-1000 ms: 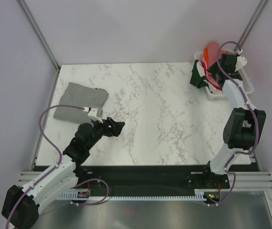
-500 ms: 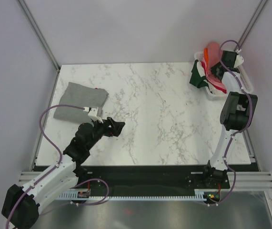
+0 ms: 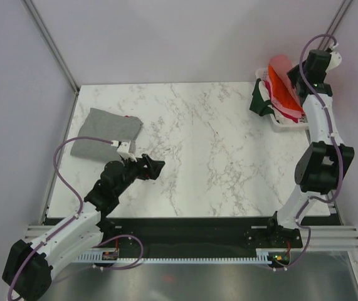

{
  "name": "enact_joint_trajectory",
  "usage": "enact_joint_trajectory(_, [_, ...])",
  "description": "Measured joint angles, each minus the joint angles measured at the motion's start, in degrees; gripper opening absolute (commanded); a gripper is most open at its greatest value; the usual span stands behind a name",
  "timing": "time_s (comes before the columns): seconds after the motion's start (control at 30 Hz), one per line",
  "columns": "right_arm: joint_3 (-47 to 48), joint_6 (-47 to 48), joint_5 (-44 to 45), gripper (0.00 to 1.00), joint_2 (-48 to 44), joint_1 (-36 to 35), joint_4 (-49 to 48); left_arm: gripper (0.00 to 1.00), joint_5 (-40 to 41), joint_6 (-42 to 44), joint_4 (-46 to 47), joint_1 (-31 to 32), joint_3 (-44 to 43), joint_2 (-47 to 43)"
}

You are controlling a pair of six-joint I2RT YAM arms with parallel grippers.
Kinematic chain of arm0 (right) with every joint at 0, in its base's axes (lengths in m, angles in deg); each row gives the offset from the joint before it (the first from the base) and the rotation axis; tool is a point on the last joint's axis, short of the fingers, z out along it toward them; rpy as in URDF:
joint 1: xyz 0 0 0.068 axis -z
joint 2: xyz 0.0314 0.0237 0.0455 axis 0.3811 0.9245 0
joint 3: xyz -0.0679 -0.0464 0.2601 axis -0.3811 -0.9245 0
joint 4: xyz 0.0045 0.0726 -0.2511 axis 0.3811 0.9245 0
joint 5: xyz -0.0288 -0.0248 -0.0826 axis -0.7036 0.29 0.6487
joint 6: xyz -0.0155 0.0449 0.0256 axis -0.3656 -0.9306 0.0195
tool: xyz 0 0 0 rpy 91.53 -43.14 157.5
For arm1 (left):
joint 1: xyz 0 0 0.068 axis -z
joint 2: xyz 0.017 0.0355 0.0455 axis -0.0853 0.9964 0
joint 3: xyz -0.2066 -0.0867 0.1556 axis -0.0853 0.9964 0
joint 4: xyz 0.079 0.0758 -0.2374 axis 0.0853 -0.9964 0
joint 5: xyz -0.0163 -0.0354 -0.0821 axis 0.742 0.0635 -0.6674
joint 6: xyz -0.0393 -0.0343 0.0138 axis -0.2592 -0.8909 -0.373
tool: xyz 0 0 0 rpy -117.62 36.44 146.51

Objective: Fold and stack the t-shirts
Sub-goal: Grab the tshirt from the pile, then move the tshirt to the center of the board, then flatten the tshirt out

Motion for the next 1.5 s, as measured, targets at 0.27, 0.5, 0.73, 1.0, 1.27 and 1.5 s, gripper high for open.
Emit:
enact_joint_trajectory(0.27, [7.8,3.5,-4.7,0.00,-14.7,-8.8,4.7,0.90,0.0,0.0,0.0,0.0,0.0,0.3])
enact_joint_trajectory(0.5, [15.7,3.6,-14.3,0.00,-20.6,-19.1,5.8,0.89,0.0,0.0,0.0,0.0,0.0,0.4])
enact_joint_trajectory(0.73, [3.7,4.3,-15.5,0.98,-21.6,-17.3,7.2,0.89,0.0,0.0,0.0,0.0,0.0,0.3])
enact_joint_trajectory(1.0, [-35.5,9.3,-14.3,0.77,-26.3,-19.9,9.6,0.89,0.0,0.0,0.0,0.0,0.0,0.2])
enact_joint_trajectory(1.27, [-42.1,15.4,-12.0,0.65,-30.9,-28.9,5.5,0.89,0.0,0.0,0.0,0.0,0.0,0.8])
enact_joint_trajectory(1.5, [-37.7,18.5,-8.4,0.70,-19.2,-40.9,2.4,0.87,1.1,0.1,-0.6,0.0,0.0,0.2])
